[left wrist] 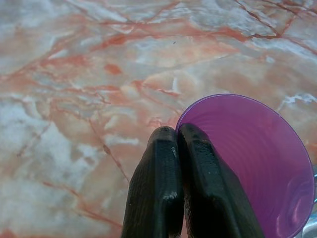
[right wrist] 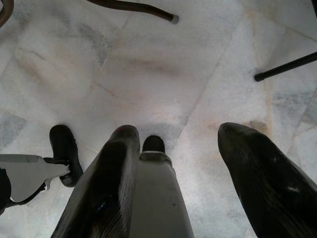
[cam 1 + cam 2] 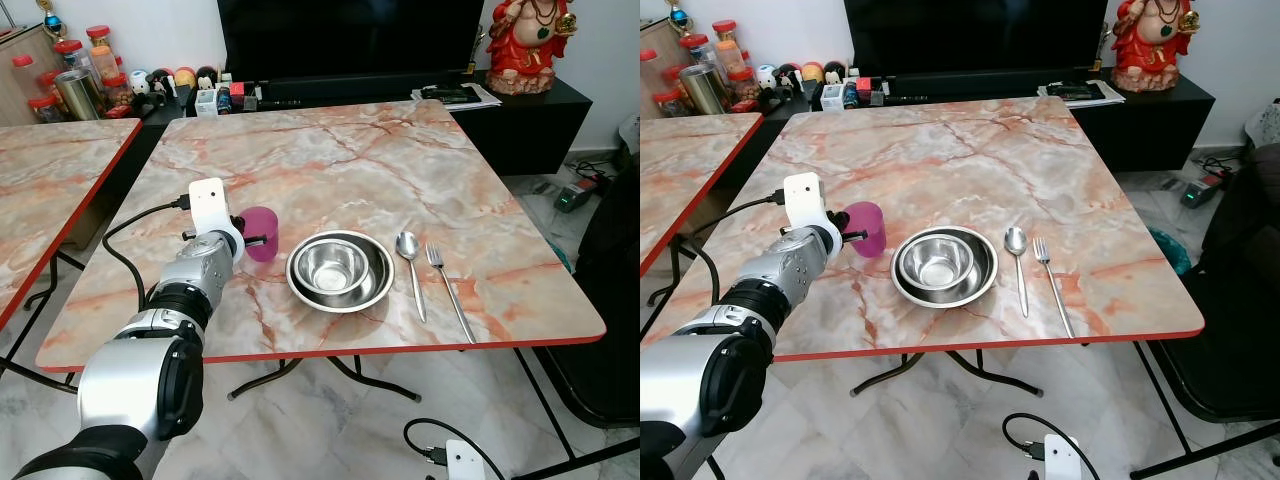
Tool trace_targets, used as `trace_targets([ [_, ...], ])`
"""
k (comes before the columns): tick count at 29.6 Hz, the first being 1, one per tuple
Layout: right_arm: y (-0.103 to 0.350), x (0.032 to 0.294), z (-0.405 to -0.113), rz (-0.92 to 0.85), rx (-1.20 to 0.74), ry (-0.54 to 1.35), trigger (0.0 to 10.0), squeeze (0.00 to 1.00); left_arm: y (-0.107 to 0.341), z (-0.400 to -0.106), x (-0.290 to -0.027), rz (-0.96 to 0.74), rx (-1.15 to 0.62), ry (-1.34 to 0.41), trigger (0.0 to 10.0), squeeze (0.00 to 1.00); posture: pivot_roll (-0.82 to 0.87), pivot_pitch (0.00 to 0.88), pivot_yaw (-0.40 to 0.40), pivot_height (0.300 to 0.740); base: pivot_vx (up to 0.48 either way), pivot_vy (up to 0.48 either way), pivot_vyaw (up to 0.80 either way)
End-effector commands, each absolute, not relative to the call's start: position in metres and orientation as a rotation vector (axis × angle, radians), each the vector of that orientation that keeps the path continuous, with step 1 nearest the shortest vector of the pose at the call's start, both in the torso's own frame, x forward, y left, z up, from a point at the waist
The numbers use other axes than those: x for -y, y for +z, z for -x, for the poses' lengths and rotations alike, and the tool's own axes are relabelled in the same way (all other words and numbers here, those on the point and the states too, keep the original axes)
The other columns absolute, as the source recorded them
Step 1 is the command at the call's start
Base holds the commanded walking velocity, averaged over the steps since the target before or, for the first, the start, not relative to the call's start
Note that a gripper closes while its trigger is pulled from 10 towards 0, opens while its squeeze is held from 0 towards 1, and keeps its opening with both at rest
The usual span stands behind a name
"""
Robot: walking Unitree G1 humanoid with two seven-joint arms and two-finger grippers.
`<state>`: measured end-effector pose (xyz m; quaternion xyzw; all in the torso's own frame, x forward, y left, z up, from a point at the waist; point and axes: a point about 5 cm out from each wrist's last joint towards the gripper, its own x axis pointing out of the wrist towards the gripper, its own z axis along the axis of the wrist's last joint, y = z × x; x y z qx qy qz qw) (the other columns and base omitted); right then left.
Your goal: Setting the table
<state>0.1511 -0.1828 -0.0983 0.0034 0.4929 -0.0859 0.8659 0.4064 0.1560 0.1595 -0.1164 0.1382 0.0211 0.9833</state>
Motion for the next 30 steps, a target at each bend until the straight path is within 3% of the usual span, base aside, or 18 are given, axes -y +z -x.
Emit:
trace_targets([
  [1,-0.099,0.181,-0.15,-0.02,-1.03,-0.19,10.0,0.0,0.17,-0.41,-0.158,0.25,-0.248,0.051,10.0,0.0,-0.03,0.0,0.076,0.74,0.0,0.0,0.0],
  [16,-0.101,0.181,-0.144,-0.026,-1.04,-0.202,10.0,0.0,0.146,-0.402,-0.158,0.271,-0.323,0.131,10.0,0.0,-0.05,0.0,0.086,0.74,0.0,0.0,0.0],
  [17,-0.101,0.181,-0.144,-0.027,-1.04,-0.202,10.0,0.0,0.146,-0.402,-0.157,0.269,-0.326,0.131,10.0,0.08,-0.05,0.0,0.087,0.74,0.0,0.0,0.0],
  [18,-0.101,0.181,-0.144,-0.028,-1.04,-0.202,10.0,0.0,0.146,-0.402,-0.157,0.267,-0.327,0.131,10.0,0.08,-0.05,0.0,0.087,0.74,0.0,0.0,0.0],
  [20,-0.101,0.18,-0.144,-0.029,-1.041,-0.202,10.0,0.0,0.145,-0.402,-0.158,0.264,-0.331,0.135,10.0,0.53,-0.05,0.0,0.09,0.74,0.0,0.0,0.0],
  [30,-0.101,0.18,-0.144,-0.03,-1.041,-0.204,10.0,0.0,0.143,-0.401,-0.159,0.266,-0.338,0.136,10.0,0.53,-0.05,0.0,0.089,0.74,0.0,0.0,0.0],
])
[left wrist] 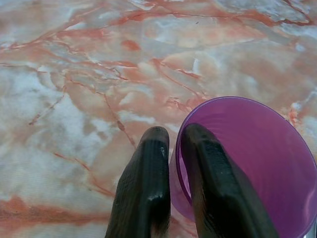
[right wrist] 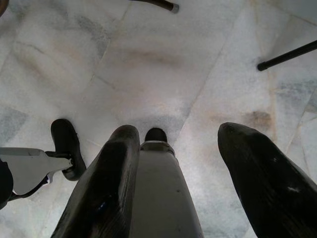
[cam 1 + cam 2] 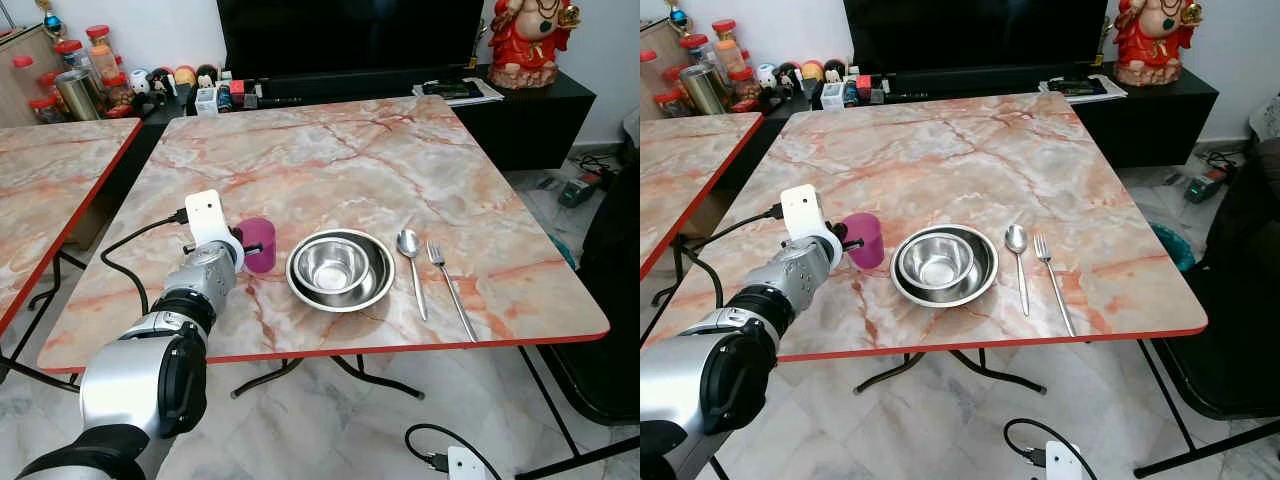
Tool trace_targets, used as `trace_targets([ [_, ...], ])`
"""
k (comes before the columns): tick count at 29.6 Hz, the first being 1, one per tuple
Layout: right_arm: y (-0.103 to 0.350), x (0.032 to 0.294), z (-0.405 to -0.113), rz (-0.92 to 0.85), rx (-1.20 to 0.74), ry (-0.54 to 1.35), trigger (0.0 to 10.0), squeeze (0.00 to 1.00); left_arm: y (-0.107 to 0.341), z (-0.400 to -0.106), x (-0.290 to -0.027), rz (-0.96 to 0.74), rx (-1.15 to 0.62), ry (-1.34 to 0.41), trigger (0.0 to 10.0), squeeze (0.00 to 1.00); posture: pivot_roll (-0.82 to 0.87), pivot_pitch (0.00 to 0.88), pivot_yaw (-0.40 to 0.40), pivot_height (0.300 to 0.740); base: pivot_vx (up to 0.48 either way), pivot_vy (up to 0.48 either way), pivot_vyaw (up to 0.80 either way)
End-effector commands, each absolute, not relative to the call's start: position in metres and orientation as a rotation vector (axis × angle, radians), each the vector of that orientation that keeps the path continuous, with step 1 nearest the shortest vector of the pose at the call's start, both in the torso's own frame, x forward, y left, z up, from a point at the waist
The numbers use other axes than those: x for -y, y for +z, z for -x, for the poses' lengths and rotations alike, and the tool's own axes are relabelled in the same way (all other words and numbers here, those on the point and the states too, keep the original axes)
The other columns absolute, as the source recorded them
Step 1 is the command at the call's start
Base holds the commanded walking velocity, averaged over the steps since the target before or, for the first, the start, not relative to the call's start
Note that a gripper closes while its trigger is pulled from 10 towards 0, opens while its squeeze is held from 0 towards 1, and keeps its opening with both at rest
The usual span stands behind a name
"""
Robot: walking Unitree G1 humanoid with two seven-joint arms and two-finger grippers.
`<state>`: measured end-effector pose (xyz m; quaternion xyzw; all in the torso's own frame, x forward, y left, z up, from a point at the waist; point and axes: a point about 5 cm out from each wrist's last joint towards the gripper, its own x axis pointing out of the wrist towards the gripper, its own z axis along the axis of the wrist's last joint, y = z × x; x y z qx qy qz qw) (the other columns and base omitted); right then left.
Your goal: Setting the table
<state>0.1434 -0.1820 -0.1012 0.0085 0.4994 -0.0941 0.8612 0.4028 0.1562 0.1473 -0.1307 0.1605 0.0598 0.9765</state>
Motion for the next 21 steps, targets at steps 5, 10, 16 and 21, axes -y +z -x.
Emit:
trace_targets([
  [5,-0.101,0.18,-0.144,-0.029,-1.04,-0.204,10.0,0.0,0.144,-0.401,-0.159,0.268,-0.336,0.142,10.0,0.71,-0.05,0.0,0.087,0.74,0.0,0.0,0.0],
  [10,-0.101,0.18,-0.145,-0.028,-1.039,-0.204,10.0,0.0,0.146,-0.402,-0.162,0.267,-0.326,0.147,10.0,1.0,-0.05,0.0,0.087,0.74,0.0,0.0,0.0],
  [16,-0.101,0.18,-0.145,-0.029,-1.038,-0.204,10.0,0.0,0.152,-0.404,-0.165,0.274,-0.304,0.164,10.0,1.0,-0.05,0.0,0.086,0.74,0.0,0.0,0.0],
  [21,-0.1,0.18,-0.146,-0.029,-1.037,-0.203,10.0,0.0,0.158,-0.406,-0.168,0.272,-0.279,0.178,10.0,0.33,-0.05,0.0,0.086,0.74,0.0,0.0,0.0],
])
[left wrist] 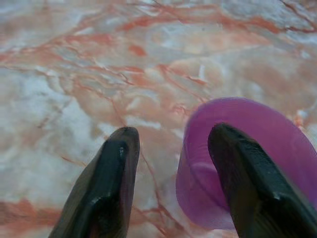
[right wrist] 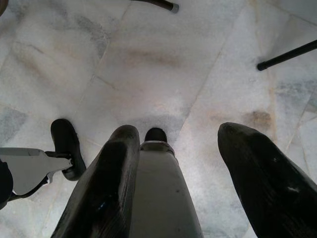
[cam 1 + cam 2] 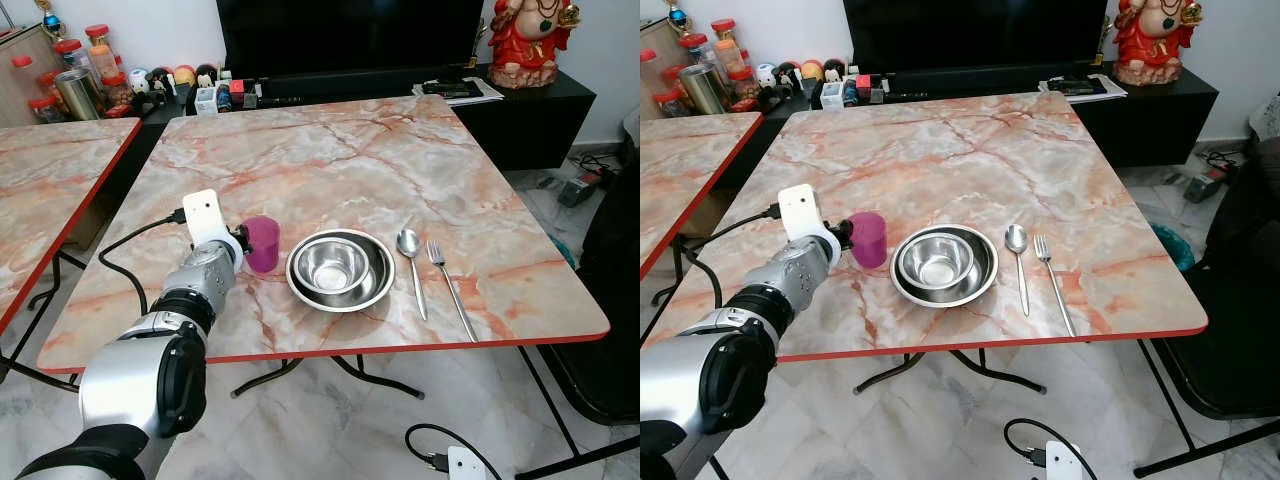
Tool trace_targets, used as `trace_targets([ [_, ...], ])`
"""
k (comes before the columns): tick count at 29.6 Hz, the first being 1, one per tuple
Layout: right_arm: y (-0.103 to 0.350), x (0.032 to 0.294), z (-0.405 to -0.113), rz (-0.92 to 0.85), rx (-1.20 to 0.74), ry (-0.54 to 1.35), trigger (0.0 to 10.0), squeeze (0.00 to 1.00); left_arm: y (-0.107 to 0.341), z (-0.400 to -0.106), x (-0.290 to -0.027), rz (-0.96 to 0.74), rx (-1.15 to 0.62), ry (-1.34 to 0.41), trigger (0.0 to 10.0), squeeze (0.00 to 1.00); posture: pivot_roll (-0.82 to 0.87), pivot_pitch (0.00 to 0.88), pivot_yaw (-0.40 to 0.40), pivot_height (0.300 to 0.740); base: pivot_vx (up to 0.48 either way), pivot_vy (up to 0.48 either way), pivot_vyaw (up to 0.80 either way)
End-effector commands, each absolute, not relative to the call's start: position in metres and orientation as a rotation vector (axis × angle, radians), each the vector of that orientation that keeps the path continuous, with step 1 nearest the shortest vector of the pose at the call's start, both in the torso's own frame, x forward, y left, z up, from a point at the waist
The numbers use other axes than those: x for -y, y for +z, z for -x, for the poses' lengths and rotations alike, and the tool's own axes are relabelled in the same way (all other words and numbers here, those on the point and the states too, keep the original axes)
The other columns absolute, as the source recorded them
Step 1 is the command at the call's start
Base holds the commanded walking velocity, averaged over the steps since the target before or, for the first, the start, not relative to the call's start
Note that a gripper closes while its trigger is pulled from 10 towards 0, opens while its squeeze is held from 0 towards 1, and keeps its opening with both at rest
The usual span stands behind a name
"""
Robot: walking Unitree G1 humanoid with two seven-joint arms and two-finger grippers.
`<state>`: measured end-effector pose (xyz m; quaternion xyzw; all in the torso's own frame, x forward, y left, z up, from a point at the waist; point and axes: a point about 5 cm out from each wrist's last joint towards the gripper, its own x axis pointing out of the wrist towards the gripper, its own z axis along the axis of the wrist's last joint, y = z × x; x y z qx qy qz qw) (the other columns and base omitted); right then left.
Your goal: Setting the table
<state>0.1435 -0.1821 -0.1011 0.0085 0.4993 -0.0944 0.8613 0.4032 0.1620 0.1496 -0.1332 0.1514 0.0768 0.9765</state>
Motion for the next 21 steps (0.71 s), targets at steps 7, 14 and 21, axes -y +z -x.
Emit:
trace_targets([
  [7,-0.1,0.18,-0.146,-0.03,-1.036,-0.203,10.0,0.0,0.164,-0.408,-0.171,0.292,-0.246,0.192,10.0,0.0,-0.04,0.0,0.086,0.74,0.0,0.0,0.0],
  [14,-0.1,0.18,-0.148,-0.03,-1.033,-0.202,10.0,0.0,0.187,-0.413,-0.176,0.266,-0.118,0.183,10.0,0.0,-0.04,0.0,0.08,0.74,0.0,0.0,0.0],
  [21,-0.096,0.183,-0.156,-0.023,-1.015,-0.199,10.0,0.0,0.235,-0.406,-0.205,0.076,0.257,0.198,10.0,0.0,-0.03,0.0,0.059,0.74,0.0,0.0,0.0],
])
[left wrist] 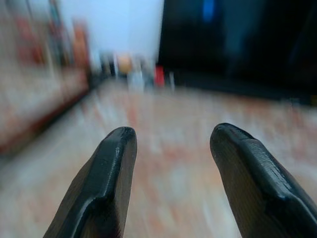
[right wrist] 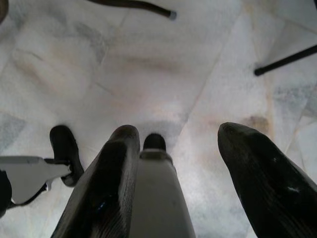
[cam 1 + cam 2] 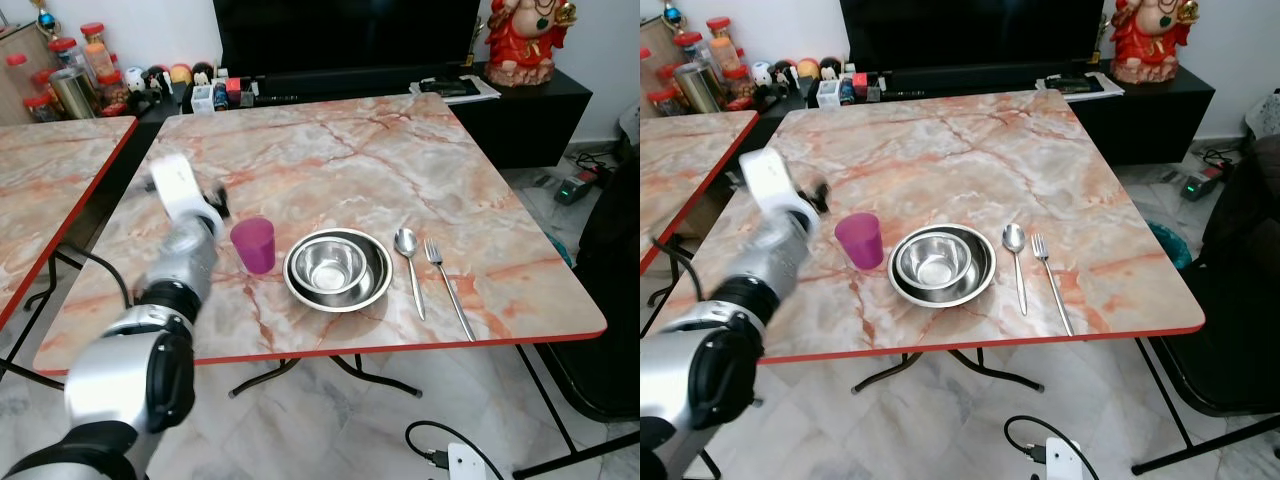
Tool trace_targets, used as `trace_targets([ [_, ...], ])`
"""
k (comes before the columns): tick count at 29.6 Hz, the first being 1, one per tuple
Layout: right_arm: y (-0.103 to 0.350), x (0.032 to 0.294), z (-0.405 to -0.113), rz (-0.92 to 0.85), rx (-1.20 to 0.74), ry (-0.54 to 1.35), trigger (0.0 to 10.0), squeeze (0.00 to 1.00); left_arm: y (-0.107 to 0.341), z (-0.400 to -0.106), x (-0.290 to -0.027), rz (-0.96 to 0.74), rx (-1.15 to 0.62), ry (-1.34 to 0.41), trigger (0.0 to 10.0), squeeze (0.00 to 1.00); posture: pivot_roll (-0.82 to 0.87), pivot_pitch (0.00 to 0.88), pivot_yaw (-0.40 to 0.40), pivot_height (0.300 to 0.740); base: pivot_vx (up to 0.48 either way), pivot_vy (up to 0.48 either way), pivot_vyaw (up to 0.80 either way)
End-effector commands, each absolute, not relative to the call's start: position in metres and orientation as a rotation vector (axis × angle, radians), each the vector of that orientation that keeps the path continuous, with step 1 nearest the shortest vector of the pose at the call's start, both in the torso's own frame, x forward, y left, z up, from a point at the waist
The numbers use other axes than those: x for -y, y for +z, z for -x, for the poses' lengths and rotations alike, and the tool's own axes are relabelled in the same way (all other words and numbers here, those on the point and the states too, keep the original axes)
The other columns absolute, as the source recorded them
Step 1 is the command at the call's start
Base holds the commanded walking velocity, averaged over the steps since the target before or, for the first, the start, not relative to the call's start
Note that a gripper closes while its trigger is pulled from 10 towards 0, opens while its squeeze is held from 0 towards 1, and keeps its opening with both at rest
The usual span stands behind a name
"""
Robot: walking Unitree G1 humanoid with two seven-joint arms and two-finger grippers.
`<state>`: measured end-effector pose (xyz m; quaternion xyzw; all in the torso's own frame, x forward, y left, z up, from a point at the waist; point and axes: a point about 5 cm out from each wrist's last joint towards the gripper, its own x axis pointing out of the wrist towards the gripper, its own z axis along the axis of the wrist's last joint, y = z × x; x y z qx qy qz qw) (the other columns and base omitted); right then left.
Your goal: Setting the table
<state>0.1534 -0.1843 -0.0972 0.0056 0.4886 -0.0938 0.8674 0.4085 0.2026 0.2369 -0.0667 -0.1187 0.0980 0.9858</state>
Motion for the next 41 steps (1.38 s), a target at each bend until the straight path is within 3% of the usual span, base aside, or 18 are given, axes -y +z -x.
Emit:
trace_targets([
  [1,-0.095,0.184,-0.158,-0.019,-1.01,-0.196,10.0,0.0,0.237,-0.4,-0.217,0.024,0.297,0.237,10.0,0.0,-0.02,0.0,0.05,0.74,0.0,0.0,0.0],
  [7,-0.093,0.185,-0.165,-0.004,-0.995,-0.178,10.0,0.0,0.235,-0.368,-0.278,-0.111,0.384,0.463,10.0,0.0,0.01,0.0,0.026,0.74,0.0,0.0,0.0],
  [12,-0.091,0.184,-0.168,-0.004,-0.98,-0.163,10.0,0.0,0.196,-0.324,-0.339,-0.384,0.257,0.68,10.0,0.0,0.02,0.0,0.021,0.74,0.0,0.0,0.0],
  [16,-0.091,0.184,-0.168,-0.001,-0.982,-0.161,10.0,0.0,0.179,-0.294,-0.367,-0.49,0.195,0.826,10.0,0.0,0.03,0.0,0.017,0.74,0.0,0.0,0.0],
  [19,-0.092,0.182,-0.167,0.003,-0.988,-0.152,10.0,0.0,0.15,-0.262,-0.395,-0.553,0.052,0.97,10.0,0.0,0.04,0.0,0.021,0.74,0.0,0.0,0.0],
  [23,-0.093,0.18,-0.166,0.002,-0.99,-0.148,10.0,0.0,0.129,-0.239,-0.41,-0.606,-0.084,1.062,10.0,0.0,0.04,0.0,0.028,0.74,0.0,0.0,0.0],
  [25,-0.093,0.178,-0.166,-0.002,-0.991,-0.147,10.0,0.0,0.091,-0.205,-0.422,-0.672,-0.335,1.158,10.0,0.0,0.03,0.0,0.04,0.74,0.0,0.0,0.0],
  [30,-0.093,0.175,-0.166,-0.009,-0.991,-0.147,10.0,0.0,0.043,-0.168,-0.418,-0.661,-0.629,1.151,10.0,0.0,0.03,0.0,0.056,0.74,0.0,0.0,0.0],
  [34,-0.093,0.174,-0.166,-0.015,-0.992,-0.15,10.0,0.0,-0.013,-0.149,-0.381,-0.54,-0.901,0.919,10.0,0.0,0.02,0.0,0.064,0.74,0.0,0.0,0.0],
  [37,-0.093,0.175,-0.165,-0.016,-0.992,-0.152,10.0,0.0,-0.036,-0.146,-0.356,-0.42,-0.977,0.778,10.0,0.0,0.01,0.0,0.07,0.74,0.0,0.0,0.0],
  [38,-0.093,0.175,-0.165,-0.016,-0.992,-0.154,10.0,0.0,-0.051,-0.148,-0.332,-0.339,-1.01,0.64,10.0,0.0,0.01,0.0,0.07,0.74,0.0,0.0,0.0],
  [41,-0.093,0.177,-0.165,-0.012,-0.992,-0.156,10.0,0.0,-0.065,-0.154,-0.302,-0.275,-1.018,0.465,10.0,0.0,0.0,0.0,0.064,0.74,0.0,0.0,0.0],
])
